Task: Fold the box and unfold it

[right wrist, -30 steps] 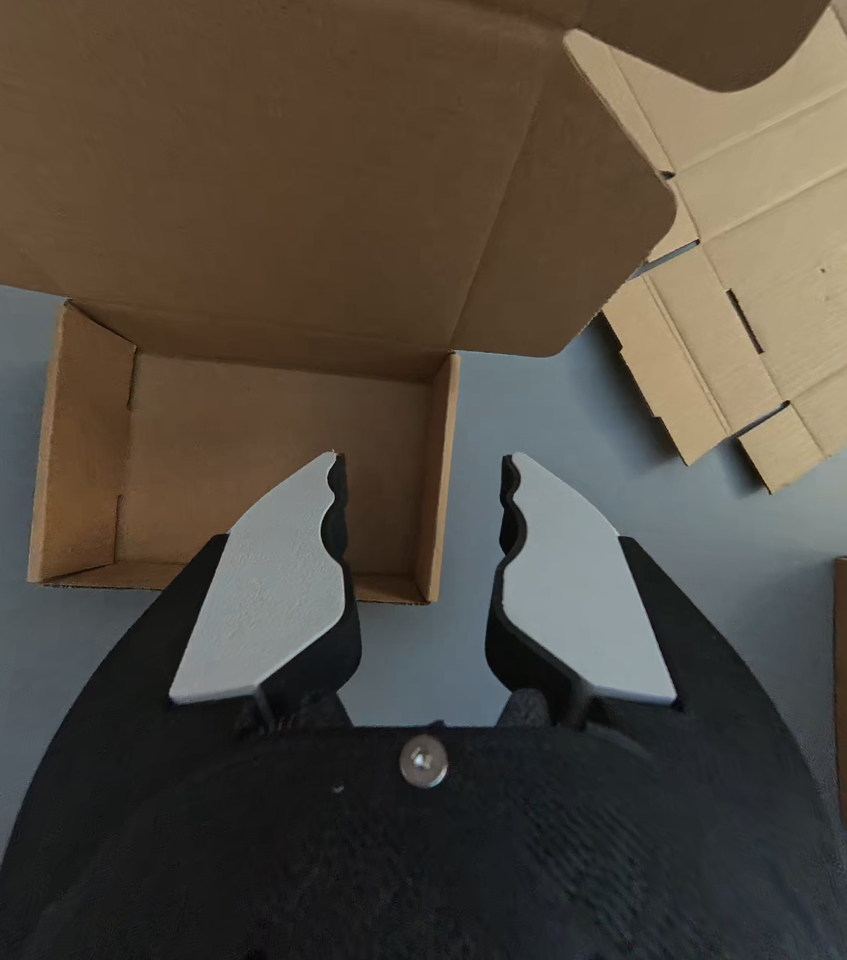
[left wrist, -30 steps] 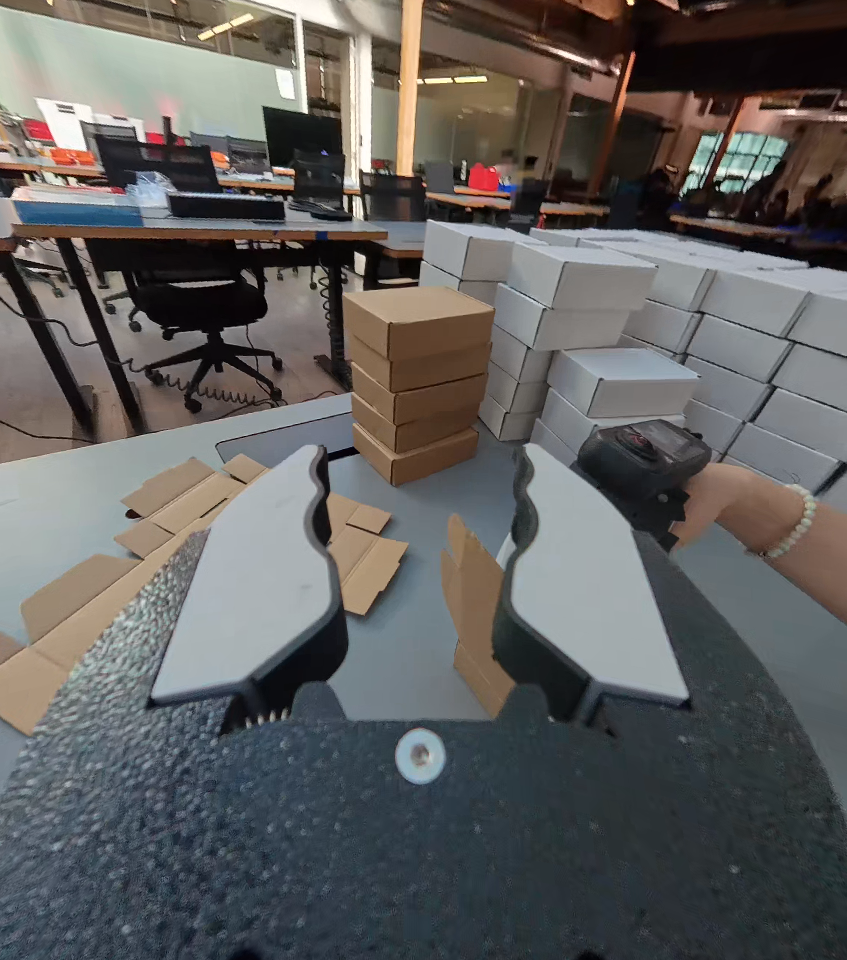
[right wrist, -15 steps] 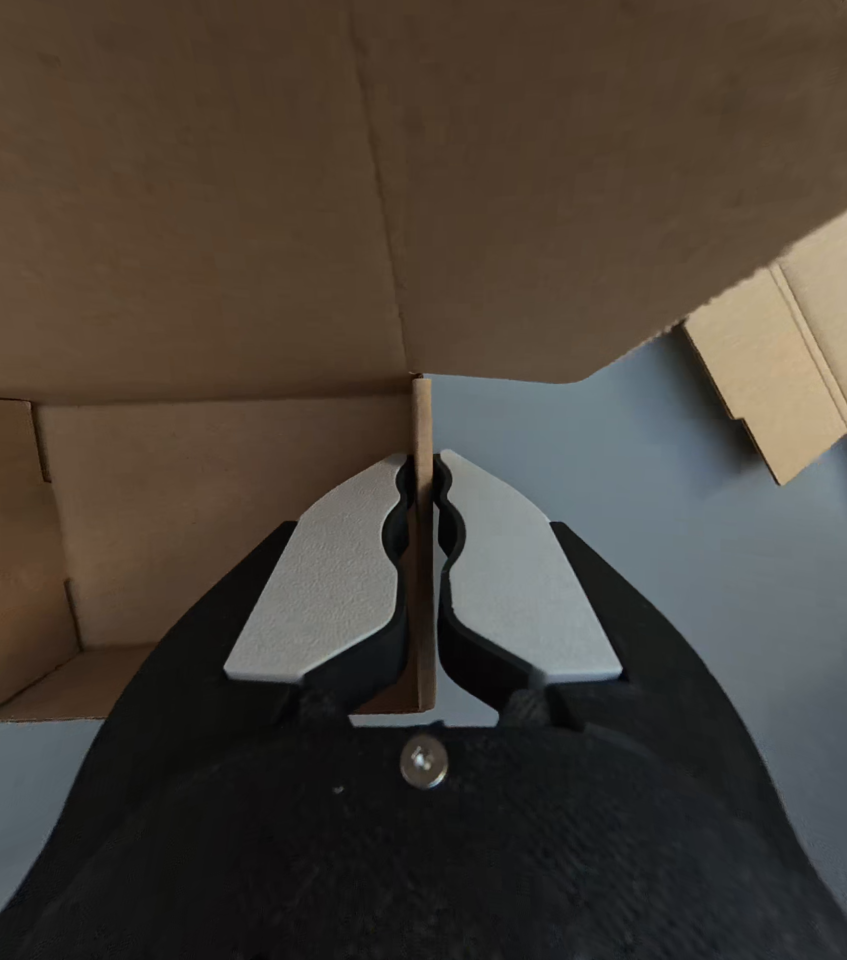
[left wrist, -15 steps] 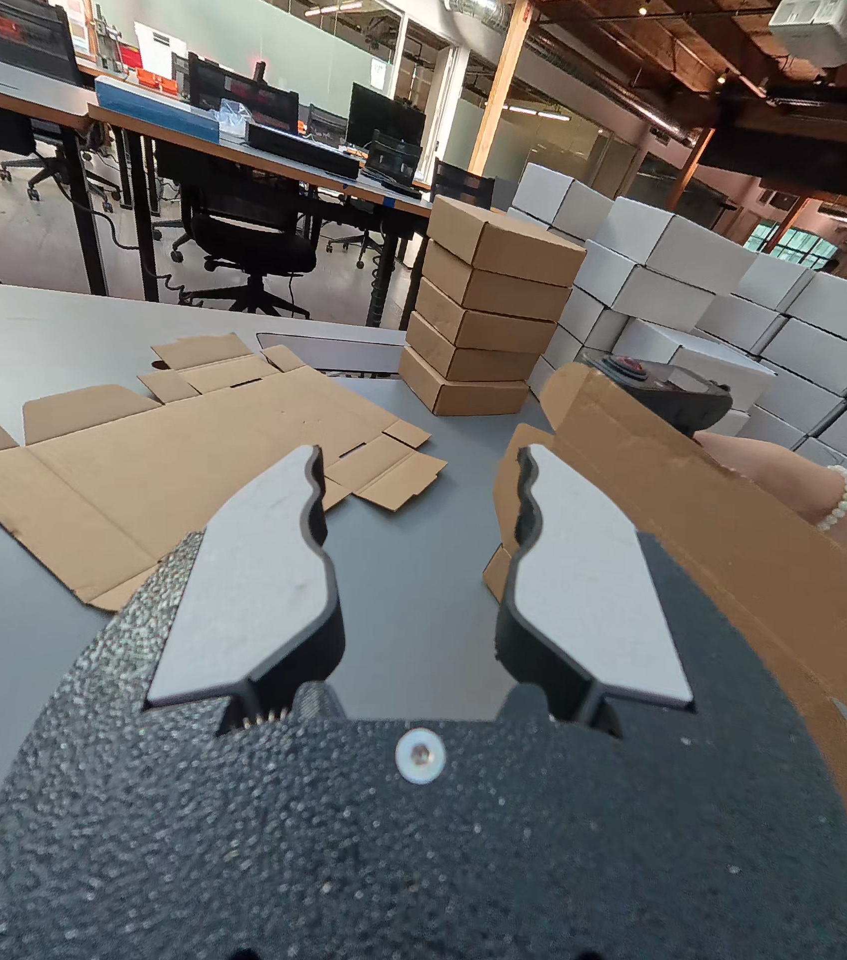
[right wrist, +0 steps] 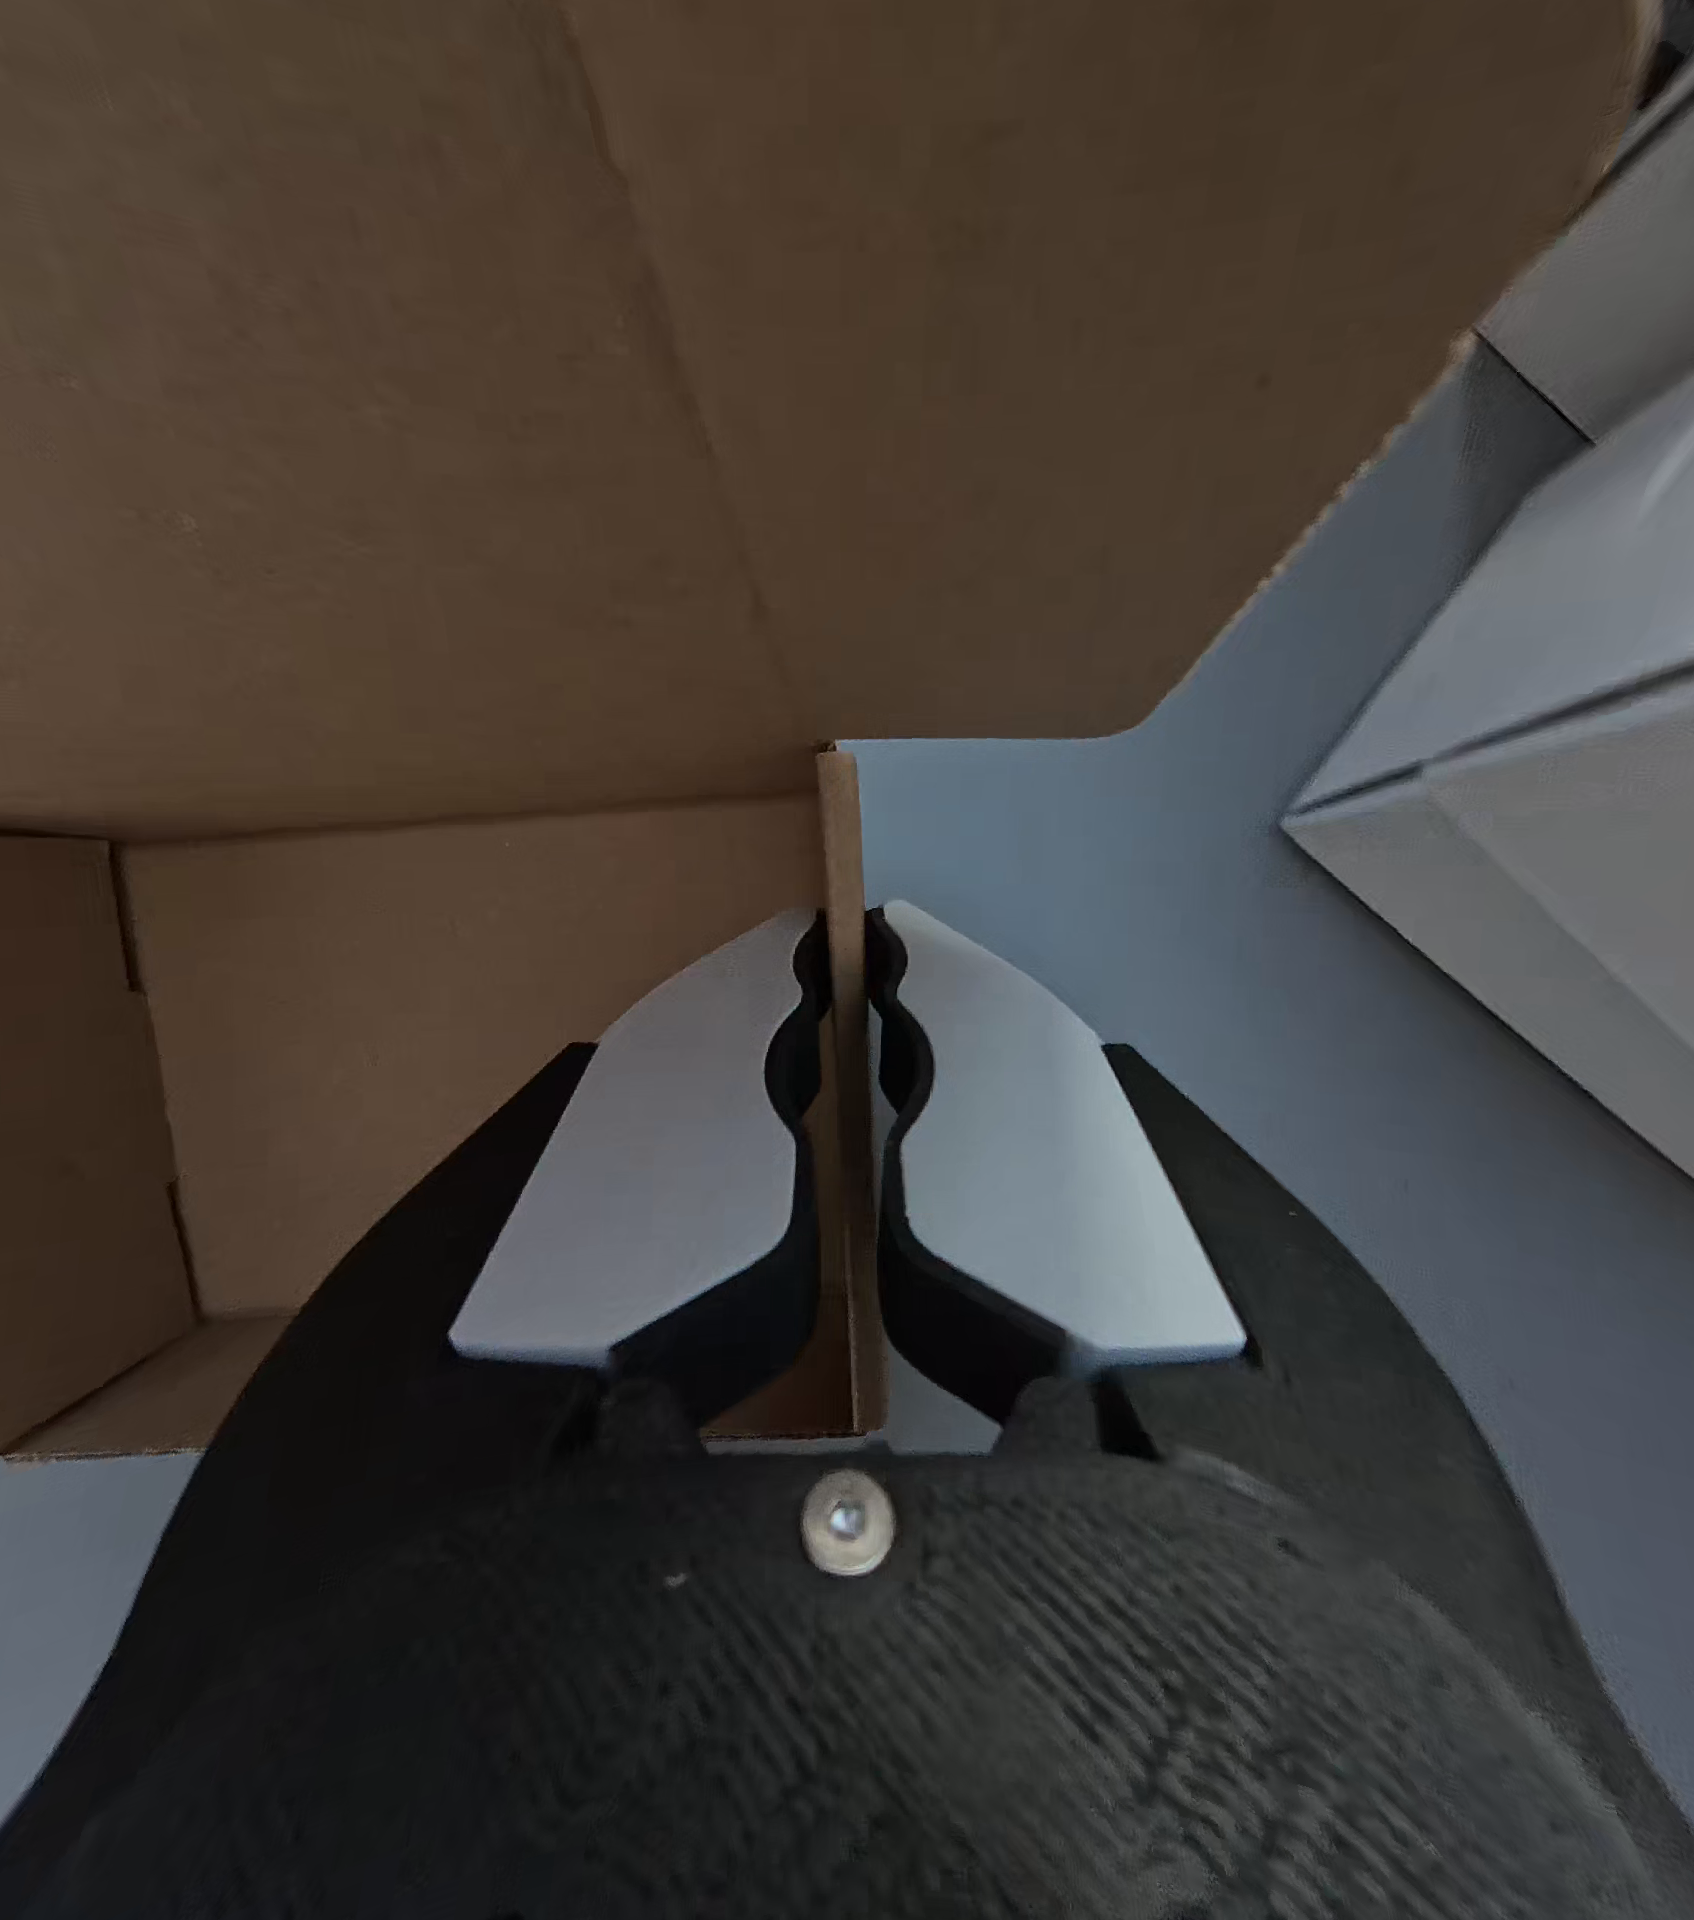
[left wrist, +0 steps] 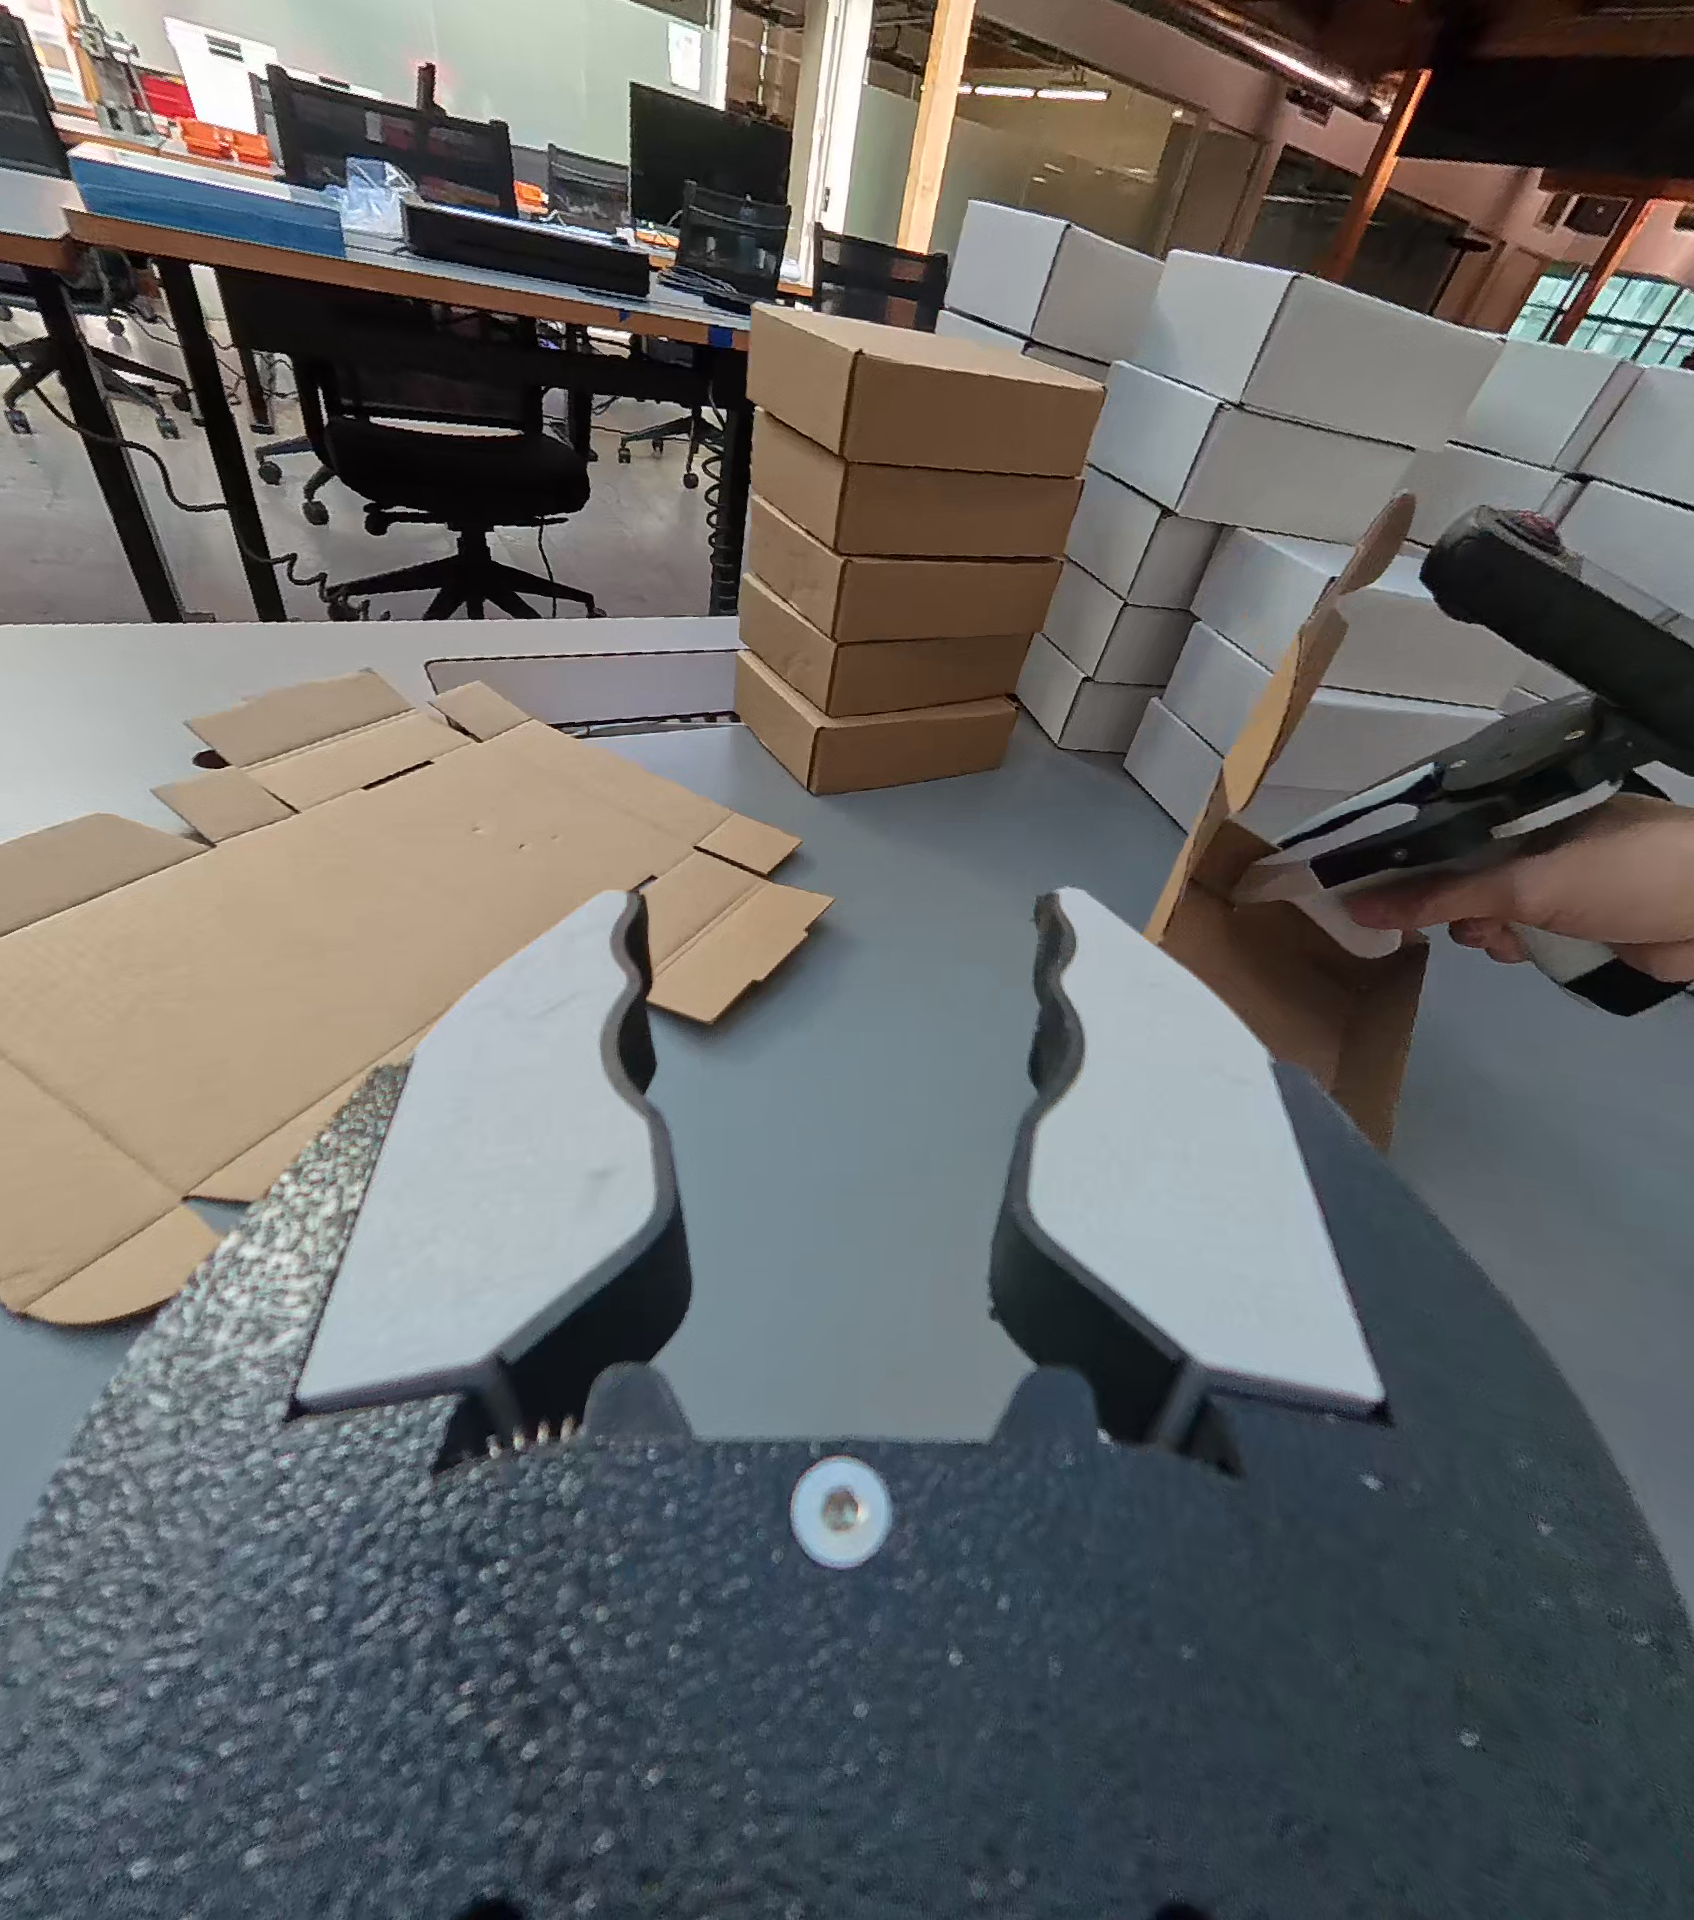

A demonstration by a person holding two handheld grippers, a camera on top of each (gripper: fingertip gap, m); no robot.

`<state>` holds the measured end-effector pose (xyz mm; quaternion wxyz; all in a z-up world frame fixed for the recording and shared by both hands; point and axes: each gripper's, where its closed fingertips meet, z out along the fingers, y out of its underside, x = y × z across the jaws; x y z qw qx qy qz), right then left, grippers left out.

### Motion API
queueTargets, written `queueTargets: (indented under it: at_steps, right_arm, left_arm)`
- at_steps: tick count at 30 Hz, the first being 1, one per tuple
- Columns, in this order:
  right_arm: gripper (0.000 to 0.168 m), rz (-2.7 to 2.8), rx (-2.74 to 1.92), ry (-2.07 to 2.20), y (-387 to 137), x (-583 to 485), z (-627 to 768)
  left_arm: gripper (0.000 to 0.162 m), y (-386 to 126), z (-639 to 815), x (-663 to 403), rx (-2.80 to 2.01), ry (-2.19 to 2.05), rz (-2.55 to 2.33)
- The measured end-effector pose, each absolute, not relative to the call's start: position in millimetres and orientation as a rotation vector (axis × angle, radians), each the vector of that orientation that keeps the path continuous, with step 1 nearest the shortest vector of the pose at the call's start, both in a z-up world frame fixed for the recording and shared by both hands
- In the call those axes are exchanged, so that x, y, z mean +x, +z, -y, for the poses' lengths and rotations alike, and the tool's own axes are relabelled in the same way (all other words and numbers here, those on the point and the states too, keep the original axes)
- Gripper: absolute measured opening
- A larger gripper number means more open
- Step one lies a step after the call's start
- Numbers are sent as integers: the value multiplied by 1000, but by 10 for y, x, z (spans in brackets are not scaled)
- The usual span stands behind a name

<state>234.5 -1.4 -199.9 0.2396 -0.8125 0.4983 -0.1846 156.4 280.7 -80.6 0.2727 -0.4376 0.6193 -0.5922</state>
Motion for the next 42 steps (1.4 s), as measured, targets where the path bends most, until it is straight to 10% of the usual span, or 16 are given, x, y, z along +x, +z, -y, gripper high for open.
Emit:
queueTargets:
  at_steps: [11,14,20,42]
  right_arm:
    - [9,-1520,-2268,-369,-2273,1786,310]
    - [61,-1429,-2191,-326,-2179,1735,191]
    - [88,-1095,-2049,-381,-1648,1733,317]
    - [18,-260,-1980,-227,-1171,2149,293]
  left_arm:
    - [71,-1156,-1874,1566,-1051,-1546,-1958]
    - [72,-1304,-1705,1565,-1024,-1504,-2033]
    - [72,-1255,-1568,1623,-949,-1594,-2051]
    - [13,-1238,-1336,1698,-565,-1696,-2393]
